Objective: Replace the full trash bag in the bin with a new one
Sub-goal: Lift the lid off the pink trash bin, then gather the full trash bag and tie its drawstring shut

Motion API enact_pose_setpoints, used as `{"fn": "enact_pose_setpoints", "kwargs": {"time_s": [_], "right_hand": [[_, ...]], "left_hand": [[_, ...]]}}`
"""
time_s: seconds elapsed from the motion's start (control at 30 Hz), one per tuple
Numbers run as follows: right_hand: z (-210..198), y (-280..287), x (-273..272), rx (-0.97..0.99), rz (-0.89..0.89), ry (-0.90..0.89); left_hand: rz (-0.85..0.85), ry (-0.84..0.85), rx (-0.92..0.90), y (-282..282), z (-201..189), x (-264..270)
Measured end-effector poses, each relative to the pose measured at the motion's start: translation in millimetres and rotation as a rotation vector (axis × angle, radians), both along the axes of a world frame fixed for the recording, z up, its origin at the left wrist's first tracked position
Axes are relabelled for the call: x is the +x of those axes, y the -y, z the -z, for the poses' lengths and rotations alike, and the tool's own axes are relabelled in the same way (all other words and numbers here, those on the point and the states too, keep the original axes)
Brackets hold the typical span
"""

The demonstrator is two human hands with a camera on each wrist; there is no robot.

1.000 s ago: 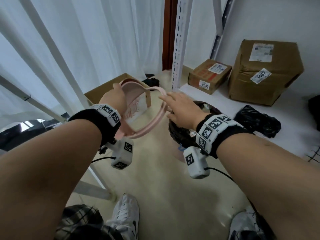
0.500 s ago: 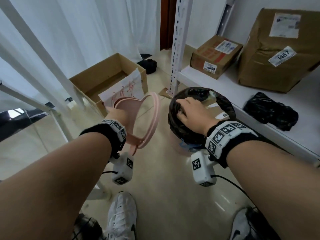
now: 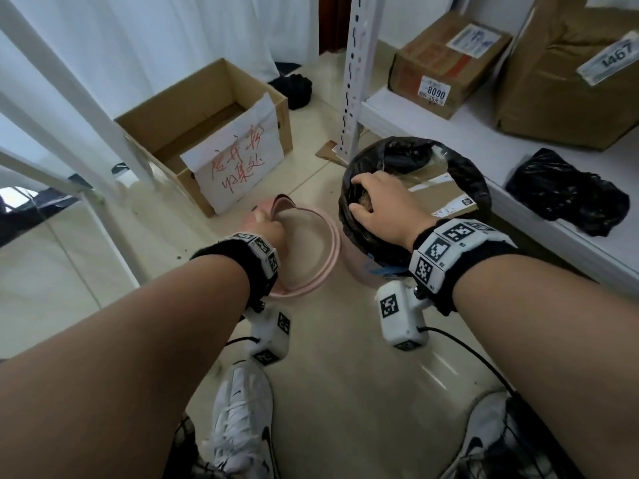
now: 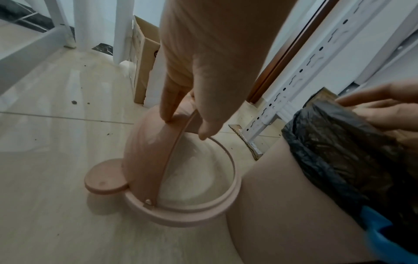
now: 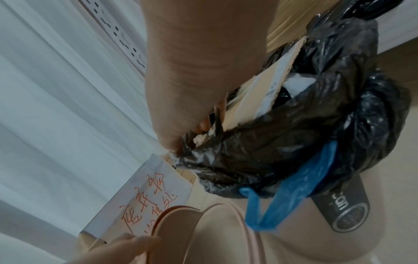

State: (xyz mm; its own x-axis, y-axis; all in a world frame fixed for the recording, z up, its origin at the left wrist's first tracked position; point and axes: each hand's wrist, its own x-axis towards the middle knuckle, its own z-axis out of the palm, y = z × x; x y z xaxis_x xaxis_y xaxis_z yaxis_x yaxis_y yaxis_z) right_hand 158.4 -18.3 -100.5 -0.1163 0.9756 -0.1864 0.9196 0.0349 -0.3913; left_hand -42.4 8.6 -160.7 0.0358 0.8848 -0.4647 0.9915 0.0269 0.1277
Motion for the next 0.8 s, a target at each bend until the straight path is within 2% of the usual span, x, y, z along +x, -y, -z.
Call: {"fn": "enact_pose_setpoints", "kwargs": {"time_s": [0.1,0.27,0.47,0.63,0.8], "right_hand": [[-7,1,-2,0.005,-0.028,0.015],[-26,12,5,0.031,-0.023,0.039],[-50,38,27,0.048,-0.046,0.106],[-59,52,53,0.024,-0.035,0.157],[-57,57,70,-0.003,0.002,0.187]], "left_hand": [[0.159,-0.069,-0.02,-4,-19,11],[0.181,-0.012,0.11,-8,-68,31],[0.17,0.139,0.14,8,-101,60],[0.009,0.44,-0.102,18,-111,85],[-0.029,0.381,-0.173,21,-103,104]]}}
